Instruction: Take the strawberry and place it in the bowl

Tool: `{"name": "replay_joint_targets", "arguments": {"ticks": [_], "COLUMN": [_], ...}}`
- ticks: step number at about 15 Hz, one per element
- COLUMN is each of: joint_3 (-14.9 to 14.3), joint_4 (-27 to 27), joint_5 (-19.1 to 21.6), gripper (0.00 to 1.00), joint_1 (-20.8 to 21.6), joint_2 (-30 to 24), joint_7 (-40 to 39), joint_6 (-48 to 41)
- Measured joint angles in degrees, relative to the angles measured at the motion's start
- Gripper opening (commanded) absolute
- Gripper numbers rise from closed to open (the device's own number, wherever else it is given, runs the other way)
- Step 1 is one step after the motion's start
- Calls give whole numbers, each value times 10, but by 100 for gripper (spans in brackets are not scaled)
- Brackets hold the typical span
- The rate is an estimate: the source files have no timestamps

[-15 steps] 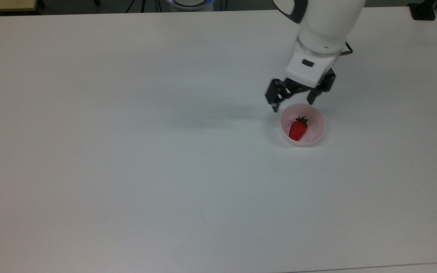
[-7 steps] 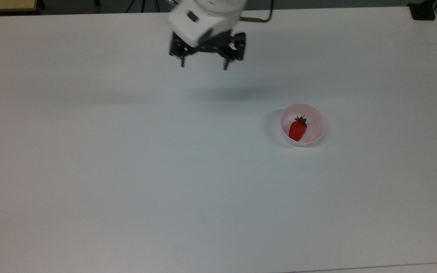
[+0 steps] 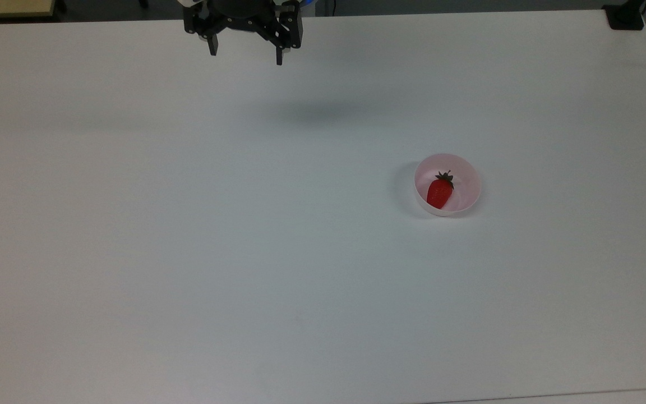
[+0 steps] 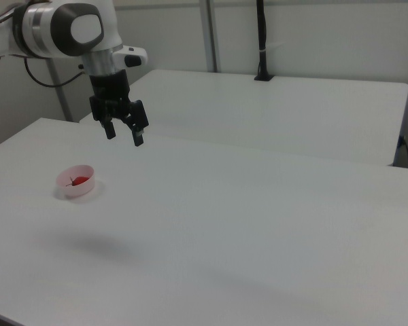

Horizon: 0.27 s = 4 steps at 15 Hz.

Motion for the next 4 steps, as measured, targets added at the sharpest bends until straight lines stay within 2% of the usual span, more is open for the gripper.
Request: {"name": "replay_joint_targets", "arguments": {"ticks": [4], "joint_3": [1], "joint_4": [0], "joint_5": [-8], "gripper": [100], "joint_1": [0], "joint_2": [-2], "joint_7": [0], "joint_6": [0]}}
